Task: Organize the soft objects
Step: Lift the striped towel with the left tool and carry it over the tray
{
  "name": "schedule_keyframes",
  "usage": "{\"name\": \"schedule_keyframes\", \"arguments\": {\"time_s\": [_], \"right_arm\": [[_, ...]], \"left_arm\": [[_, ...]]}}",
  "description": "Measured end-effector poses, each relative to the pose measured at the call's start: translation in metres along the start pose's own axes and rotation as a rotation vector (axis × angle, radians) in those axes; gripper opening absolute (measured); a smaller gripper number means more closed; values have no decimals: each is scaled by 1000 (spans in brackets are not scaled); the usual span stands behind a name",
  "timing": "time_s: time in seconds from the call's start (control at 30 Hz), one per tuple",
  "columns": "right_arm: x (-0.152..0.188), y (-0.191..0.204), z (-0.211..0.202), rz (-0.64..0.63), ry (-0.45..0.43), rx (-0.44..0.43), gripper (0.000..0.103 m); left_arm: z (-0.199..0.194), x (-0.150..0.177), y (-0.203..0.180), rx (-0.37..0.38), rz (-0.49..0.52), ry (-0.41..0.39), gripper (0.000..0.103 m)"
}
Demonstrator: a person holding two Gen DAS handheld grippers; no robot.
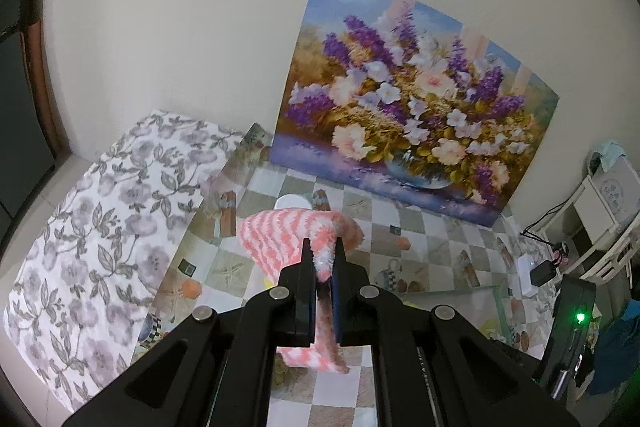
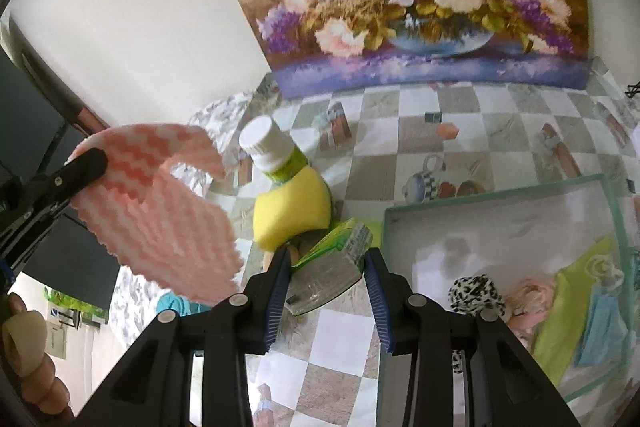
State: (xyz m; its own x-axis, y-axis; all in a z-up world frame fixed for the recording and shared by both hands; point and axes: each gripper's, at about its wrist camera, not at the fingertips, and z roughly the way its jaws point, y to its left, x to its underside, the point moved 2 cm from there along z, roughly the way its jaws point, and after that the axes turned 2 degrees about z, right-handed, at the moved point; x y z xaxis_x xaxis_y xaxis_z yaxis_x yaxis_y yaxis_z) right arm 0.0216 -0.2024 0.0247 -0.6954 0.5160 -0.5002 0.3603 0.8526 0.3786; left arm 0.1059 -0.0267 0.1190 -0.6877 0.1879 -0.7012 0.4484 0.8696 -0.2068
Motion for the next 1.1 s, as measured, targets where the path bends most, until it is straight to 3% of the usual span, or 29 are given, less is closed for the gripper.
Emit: {"name": "schedule_keyframes", "arguments": {"time_s": [0.43,0.87,1.1], "right_arm": [[-20,-44,-54,90,-123,65,40],[-23,-136,-107,266,-223,185,40],[-13,-178,-121,327,-233,255,40]], "left_arm": [[-7,6,-61,63,103,-18,6],[5,35,-159,158,282,10,6],[27,57,-203,206,353,75,6]]}}
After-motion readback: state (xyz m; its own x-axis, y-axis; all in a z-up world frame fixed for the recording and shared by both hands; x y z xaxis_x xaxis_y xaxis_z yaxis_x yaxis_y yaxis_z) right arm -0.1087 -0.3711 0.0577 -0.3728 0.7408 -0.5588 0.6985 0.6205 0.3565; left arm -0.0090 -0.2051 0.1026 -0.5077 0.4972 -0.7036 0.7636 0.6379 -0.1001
